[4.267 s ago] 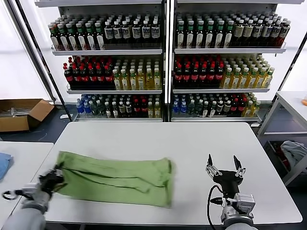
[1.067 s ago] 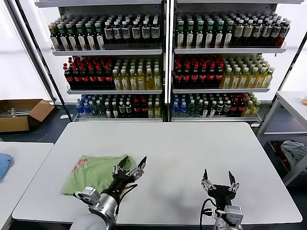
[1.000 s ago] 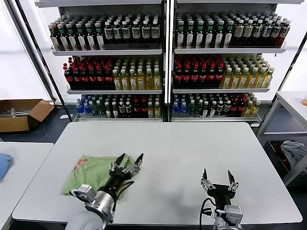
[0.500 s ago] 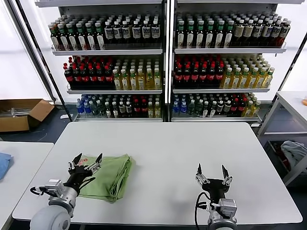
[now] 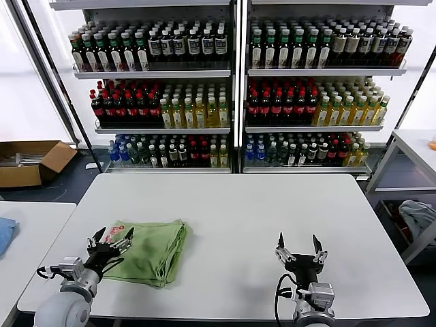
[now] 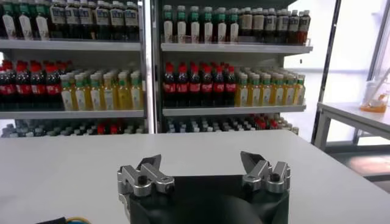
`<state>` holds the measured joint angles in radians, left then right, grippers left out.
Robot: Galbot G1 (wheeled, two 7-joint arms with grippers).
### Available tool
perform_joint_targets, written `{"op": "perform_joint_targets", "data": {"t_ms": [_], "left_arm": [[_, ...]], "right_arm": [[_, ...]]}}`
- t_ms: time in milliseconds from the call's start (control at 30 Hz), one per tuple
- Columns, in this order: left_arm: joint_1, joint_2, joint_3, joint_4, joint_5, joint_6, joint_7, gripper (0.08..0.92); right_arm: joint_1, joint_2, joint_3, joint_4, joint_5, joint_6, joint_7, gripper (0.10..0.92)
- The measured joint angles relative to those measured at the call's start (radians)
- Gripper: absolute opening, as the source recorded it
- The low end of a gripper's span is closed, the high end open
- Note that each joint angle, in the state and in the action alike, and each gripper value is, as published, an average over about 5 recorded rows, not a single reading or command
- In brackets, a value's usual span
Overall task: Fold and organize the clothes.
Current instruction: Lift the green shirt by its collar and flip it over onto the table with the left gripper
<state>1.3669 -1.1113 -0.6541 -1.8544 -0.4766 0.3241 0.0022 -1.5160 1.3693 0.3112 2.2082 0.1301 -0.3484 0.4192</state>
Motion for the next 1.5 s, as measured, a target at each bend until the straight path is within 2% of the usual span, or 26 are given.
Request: {"op": "perform_joint_targets", "data": {"t_ms": [500,600,1033,1167,1300,1367,1500], "left_arm": [[-0.008,0.005,-0.005,0.074,-0.089,0.033,0.026,0.816],[-0.011,0.005,-0.006,0.085,-0.109,0.042,0.029,0.763],[-0.012,0.013,-0.016,0.119,-0.153,0.060,0.045,0.406],[-0.013,0.013,-0.016,0.125,-0.153,0.060,0.047,0.388],[-0.011,0.017,-0.019,0.126,-0.152,0.058,0.050,0.460],[-0.009,0.018,-0.019,0.126,-0.148,0.057,0.052,0.468],[-0.008,0.014,-0.019,0.133,-0.135,0.052,0.057,0.372]], "right_arm": [[0.006,0.003,-0.009,0.002,-0.010,-0.004,-0.003,0.823],[0.002,0.002,-0.007,0.002,-0.011,-0.001,-0.006,0.823],[-0.009,-0.001,-0.008,0.014,-0.015,0.005,-0.018,0.823],[-0.012,-0.003,-0.007,0.015,-0.015,0.007,-0.020,0.823],[-0.014,-0.004,-0.006,0.014,-0.015,0.010,-0.021,0.823],[-0.013,-0.004,-0.005,0.014,-0.015,0.010,-0.021,0.823],[-0.013,-0.005,-0.005,0.015,-0.015,0.010,-0.022,0.823]]}}
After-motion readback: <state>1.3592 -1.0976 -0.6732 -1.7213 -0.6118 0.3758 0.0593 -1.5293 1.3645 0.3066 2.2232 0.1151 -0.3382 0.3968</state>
